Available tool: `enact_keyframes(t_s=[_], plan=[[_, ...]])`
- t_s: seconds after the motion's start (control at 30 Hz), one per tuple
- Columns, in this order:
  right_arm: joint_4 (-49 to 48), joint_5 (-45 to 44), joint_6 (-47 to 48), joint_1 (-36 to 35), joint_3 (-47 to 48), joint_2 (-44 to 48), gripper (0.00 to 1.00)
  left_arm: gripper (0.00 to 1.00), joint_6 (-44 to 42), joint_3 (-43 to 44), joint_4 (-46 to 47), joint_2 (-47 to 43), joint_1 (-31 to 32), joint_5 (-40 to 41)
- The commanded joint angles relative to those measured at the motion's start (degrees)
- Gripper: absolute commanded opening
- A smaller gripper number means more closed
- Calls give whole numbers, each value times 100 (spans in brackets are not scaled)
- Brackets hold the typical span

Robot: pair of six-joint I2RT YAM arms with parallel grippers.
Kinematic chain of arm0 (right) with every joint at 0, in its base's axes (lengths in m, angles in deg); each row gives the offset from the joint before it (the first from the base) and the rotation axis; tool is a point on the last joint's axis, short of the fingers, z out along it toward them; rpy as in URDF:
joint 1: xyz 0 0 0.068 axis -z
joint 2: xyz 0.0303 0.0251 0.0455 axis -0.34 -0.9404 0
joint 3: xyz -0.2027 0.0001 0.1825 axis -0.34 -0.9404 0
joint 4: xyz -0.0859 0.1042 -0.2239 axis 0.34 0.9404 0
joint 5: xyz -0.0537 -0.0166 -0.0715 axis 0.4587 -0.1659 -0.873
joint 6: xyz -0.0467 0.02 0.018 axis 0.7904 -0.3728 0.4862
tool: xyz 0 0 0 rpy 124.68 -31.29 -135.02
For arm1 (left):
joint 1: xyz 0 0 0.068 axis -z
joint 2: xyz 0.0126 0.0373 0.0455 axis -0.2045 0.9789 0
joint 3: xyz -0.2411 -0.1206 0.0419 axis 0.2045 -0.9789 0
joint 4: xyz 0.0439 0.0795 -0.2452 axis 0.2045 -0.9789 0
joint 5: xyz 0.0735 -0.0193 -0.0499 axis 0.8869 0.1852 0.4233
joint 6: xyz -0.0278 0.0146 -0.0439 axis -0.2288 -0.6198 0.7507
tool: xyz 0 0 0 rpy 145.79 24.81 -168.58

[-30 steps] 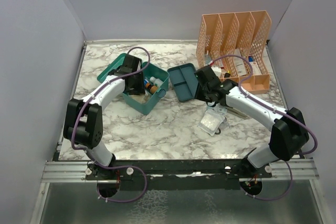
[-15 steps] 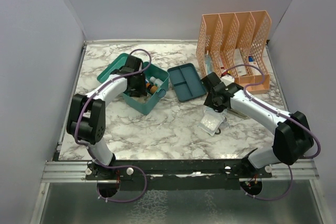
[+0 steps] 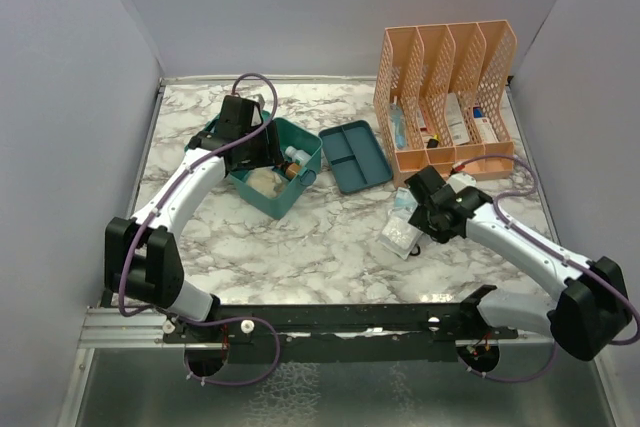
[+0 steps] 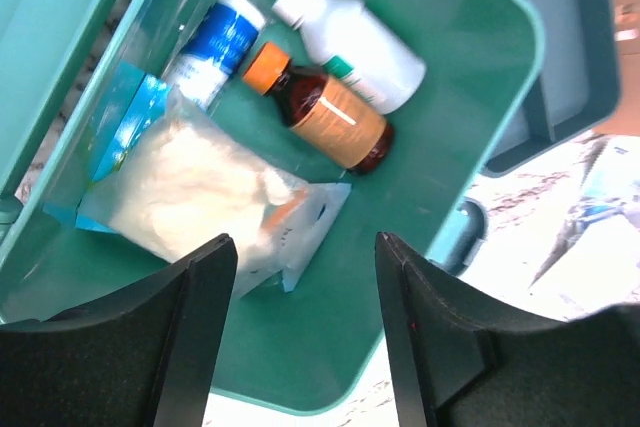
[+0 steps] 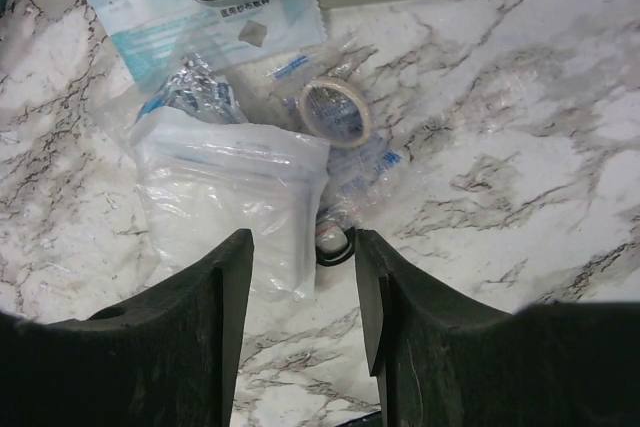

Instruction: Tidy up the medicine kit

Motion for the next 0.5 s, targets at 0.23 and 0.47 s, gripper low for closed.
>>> enact_keyframes(t_s=[0.23, 0.47], plan=[[-1487, 347, 595, 34, -959, 654, 48, 73, -130, -525, 1698, -1052, 17, -1244], [-2216, 761, 1216, 144, -1038, 203, 43, 75, -160, -575, 2032, -1120, 19, -1907]])
